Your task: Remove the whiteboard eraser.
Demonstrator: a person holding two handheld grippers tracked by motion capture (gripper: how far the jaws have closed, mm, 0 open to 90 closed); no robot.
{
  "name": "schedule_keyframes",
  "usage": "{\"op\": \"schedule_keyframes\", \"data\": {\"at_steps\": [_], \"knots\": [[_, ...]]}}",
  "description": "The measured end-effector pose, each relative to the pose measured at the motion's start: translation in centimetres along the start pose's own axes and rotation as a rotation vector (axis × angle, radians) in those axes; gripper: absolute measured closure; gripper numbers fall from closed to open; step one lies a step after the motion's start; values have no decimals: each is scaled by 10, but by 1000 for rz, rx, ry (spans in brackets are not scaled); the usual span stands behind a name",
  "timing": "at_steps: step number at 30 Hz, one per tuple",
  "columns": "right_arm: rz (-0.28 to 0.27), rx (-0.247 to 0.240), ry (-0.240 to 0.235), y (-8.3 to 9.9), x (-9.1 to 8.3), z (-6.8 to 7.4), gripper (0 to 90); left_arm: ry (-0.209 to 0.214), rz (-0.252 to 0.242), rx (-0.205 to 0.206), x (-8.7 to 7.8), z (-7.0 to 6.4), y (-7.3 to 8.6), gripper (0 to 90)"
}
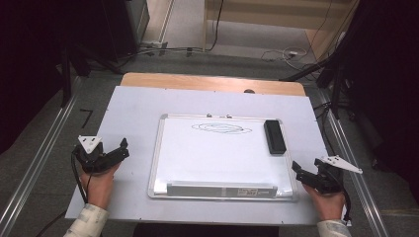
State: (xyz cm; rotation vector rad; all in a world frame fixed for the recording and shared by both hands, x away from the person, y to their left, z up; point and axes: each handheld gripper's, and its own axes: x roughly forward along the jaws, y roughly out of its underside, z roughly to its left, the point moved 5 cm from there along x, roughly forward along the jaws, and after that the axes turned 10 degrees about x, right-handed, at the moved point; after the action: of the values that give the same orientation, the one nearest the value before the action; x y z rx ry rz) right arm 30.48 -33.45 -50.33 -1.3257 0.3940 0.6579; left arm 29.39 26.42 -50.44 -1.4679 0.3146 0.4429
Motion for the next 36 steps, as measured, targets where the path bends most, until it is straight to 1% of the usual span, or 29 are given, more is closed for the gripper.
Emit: {"op": "schedule_keyframes", "data": {"at_steps": [1, 2, 5, 6, 8, 13, 17, 20, 24, 29, 32, 36], "knots": [[3, 5, -5, -1, 1, 1, 126, 0, 0, 0, 0, 0, 0, 53], [0, 12, -9, -2, 2, 2, 124, -2, 3, 9, 0, 0, 0, 53], [2, 26, -29, -6, 4, 5, 125, 0, 11, 10, 3, -1, 2, 54], [2, 26, -29, -6, 4, 5, 125, 0, 11, 10, 3, -1, 2, 54], [-2, 26, -32, -10, 8, 10, 125, -3, 9, 6, 3, 0, 2, 54], [27, -5, -35, -12, 20, 19, 125, -10, 8, 16, 3, -1, 2, 54], [22, -15, -37, -19, 29, 28, 125, -14, 11, 23, 3, -2, 2, 54], [13, -15, -32, -25, 39, 33, 125, -15, 10, 27, 3, -3, 2, 54], [16, 3, -31, -35, 52, 39, 127, -17, 13, 32, 3, -3, 3, 54], [2, 0, -26, -48, 72, 48, 139, -21, 14, 35, 4, -3, 3, 54], [-2, 3, -11, -55, 83, 53, 164, -20, 13, 33, 4, -3, 3, 54], [0, 13, 10, -64, 98, 57, 182, -20, 13, 36, 4, -2, 3, 55]]}}
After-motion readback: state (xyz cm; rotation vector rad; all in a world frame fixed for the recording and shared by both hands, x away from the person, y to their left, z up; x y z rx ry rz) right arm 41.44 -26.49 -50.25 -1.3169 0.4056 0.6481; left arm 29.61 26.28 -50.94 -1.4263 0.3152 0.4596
